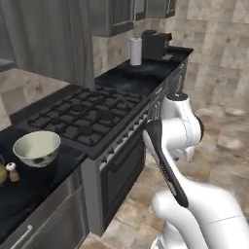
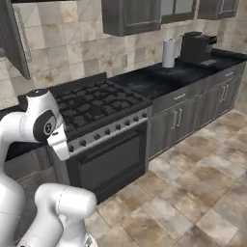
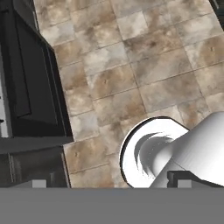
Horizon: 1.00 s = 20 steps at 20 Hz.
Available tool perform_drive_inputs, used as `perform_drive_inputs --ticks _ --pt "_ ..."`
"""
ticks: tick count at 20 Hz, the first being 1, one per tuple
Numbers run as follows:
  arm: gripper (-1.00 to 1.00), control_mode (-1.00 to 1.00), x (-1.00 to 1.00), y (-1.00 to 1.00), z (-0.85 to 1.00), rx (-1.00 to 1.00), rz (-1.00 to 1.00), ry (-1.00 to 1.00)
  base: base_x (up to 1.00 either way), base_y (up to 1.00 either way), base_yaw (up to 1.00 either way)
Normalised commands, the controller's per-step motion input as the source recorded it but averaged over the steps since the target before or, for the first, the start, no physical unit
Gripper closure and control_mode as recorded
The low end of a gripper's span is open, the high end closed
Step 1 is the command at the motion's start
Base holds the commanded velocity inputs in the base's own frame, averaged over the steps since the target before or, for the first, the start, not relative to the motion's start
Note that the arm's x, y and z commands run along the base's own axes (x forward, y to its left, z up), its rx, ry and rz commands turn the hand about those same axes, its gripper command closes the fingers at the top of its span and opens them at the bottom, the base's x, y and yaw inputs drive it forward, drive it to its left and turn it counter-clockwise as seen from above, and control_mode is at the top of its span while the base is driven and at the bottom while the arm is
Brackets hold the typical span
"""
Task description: Retrieve the bottle and the shaker from the cabinet and place them next to the mixing bowl on the counter. Then add garlic from the fridge to the mixing bowl.
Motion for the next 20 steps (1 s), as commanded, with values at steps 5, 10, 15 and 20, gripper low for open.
perform_drive_inputs --ticks 5,10,15,20 --pt "-1.00 1.00 0.00 0.00 0.00 0.00 0.00 0.00 0.00 -0.25 -0.88" --pt "-1.00 1.00 0.00 0.00 0.00 0.00 0.00 0.00 0.00 -0.34 -0.92" --pt "-1.00 1.00 0.00 0.00 0.00 0.00 0.00 0.00 0.02 -0.52 -0.87" --pt "-1.00 1.00 0.00 0.00 0.00 0.00 0.00 0.00 0.01 -0.47 -0.88"
